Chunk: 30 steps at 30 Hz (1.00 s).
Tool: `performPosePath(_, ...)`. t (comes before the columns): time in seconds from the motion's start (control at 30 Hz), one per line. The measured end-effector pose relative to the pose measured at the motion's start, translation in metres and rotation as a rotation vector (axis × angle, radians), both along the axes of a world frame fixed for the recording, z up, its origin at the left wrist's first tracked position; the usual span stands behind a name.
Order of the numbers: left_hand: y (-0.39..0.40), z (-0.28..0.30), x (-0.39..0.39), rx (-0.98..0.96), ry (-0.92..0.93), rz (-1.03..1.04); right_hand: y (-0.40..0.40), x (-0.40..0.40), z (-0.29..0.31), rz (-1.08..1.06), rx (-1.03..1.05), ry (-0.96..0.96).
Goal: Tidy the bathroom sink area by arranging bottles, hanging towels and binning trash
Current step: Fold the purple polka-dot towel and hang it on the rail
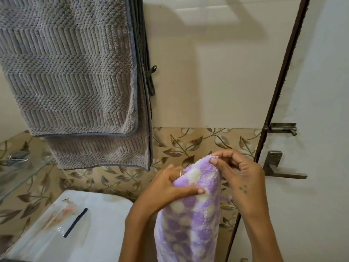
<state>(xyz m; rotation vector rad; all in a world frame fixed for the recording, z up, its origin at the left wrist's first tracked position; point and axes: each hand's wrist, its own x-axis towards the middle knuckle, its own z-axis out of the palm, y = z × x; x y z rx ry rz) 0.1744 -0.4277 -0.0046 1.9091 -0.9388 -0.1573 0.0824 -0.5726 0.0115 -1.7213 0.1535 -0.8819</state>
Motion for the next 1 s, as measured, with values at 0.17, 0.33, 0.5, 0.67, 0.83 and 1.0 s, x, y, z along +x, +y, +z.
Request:
performPosePath(0.17, 0.029, -0.021, 0.017, 0.200, 0.133, 0.101, 0.002, 0.000, 0.003, -0.098, -0.054, -0.032)
performPosePath(0.33, 0.045, -0.023, 0.023, 0.018, -0.049, 0.208, -0.011, -0.007, 0.009, -0.117, 0.102, -0.010)
performPosePath(0.5, 0.024, -0.010, 0.012, -0.207, -0.142, 0.343, -0.022, -0.010, 0.013, -0.188, 0.141, 0.012)
performPosePath(0.67, -0.010, 0.008, 0.000, -0.235, -0.253, 0.531, -0.010, -0.008, 0.018, -0.071, 0.026, 0.094)
performPosePath(0.83, -0.025, 0.016, -0.008, -0.172, -0.391, 0.483, 0.003, 0.000, 0.018, 0.214, -0.097, 0.388)
performPosePath(1.0, -0.026, 0.020, -0.014, -0.172, -0.335, 0.294, -0.001, 0.004, 0.013, 0.176, -0.200, 0.502)
